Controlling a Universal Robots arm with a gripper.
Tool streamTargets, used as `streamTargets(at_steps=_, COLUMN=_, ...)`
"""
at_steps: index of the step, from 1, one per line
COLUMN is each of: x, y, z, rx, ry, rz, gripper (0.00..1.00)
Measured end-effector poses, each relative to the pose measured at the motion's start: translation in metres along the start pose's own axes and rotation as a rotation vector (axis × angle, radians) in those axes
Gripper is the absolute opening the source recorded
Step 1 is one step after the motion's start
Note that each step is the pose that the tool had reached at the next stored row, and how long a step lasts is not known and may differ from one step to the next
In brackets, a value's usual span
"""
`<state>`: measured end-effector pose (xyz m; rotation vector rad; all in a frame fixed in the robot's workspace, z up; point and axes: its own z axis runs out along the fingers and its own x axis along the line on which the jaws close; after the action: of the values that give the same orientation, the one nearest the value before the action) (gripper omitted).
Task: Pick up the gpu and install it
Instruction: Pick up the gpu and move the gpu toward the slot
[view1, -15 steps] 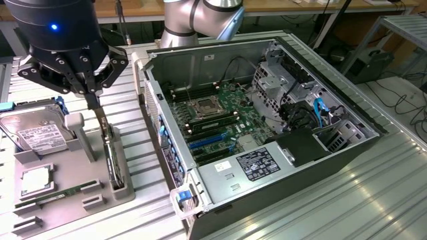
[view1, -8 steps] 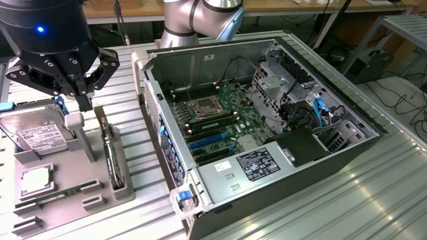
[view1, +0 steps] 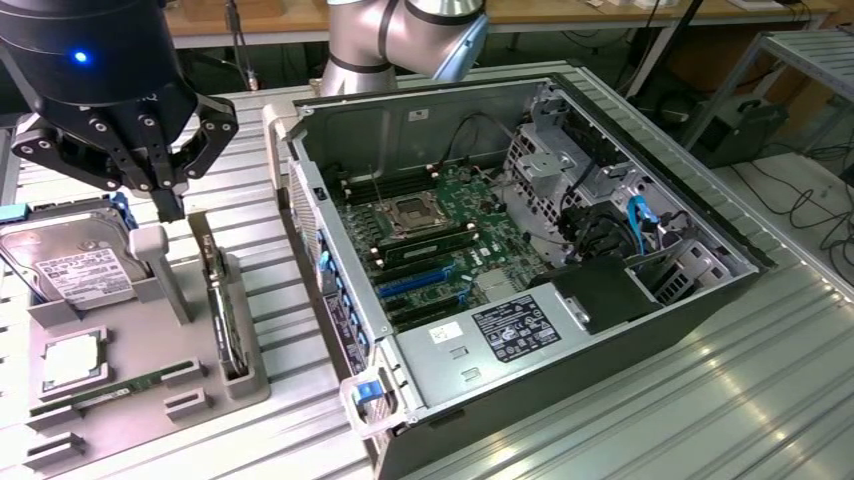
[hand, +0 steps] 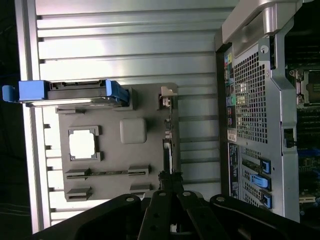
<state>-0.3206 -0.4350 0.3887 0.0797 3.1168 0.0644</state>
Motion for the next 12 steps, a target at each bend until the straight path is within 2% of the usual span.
streamTargets(at_steps=8, x=0.0000, y=0.0000, z=0.0000, rx=0.0000, ry=0.0000, rz=0.000, gripper=0.11)
streamTargets(at_steps=12, x=0.0000, y=0.0000, z=0.0000, rx=0.0000, ry=0.0000, rz=0.000, gripper=0.36)
